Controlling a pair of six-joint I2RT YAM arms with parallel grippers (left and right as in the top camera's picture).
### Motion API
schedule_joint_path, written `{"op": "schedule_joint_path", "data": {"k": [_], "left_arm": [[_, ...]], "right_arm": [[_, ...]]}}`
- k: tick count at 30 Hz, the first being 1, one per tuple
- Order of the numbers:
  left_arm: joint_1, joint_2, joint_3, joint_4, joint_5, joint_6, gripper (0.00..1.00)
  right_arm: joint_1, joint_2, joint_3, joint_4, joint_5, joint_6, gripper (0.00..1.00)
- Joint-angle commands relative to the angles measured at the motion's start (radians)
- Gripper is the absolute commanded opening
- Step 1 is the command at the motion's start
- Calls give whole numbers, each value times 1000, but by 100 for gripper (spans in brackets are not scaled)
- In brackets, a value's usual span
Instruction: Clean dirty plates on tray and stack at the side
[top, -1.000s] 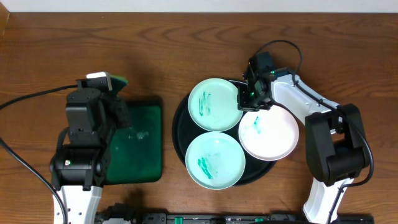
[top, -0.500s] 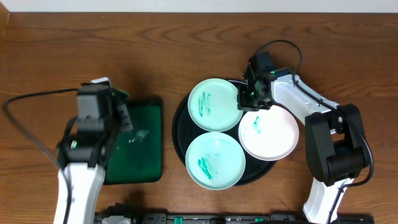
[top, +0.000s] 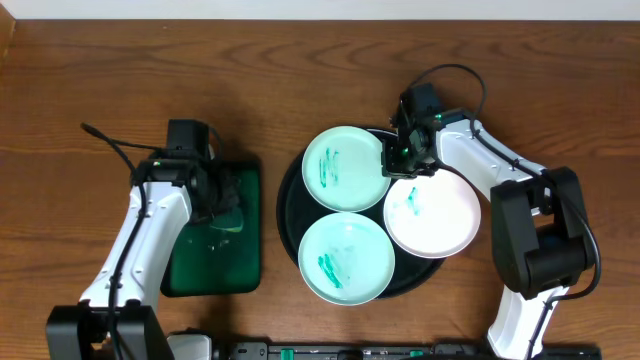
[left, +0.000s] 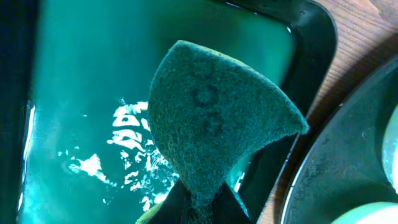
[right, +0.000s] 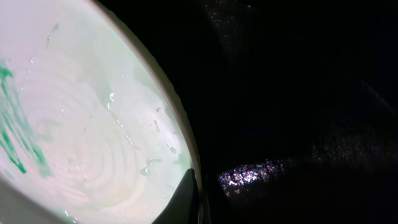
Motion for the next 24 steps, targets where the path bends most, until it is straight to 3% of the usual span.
{"op": "schedule_joint_path", "data": {"k": [1,6,10,24], "left_arm": [[0,-7,11,14,61,5,7],[-2,-11,16,88,269,21,7],[-20,2,31,161,388,-40,7],[-312,293,329,179,463,-93,7]], "right_arm": [[5,1,-7,0,6,-15,1],[3,1,-7,0,2,-16,1],[3,1,-7,0,2,-20,1],[3,1,-7,5,-10,-23,1]]}}
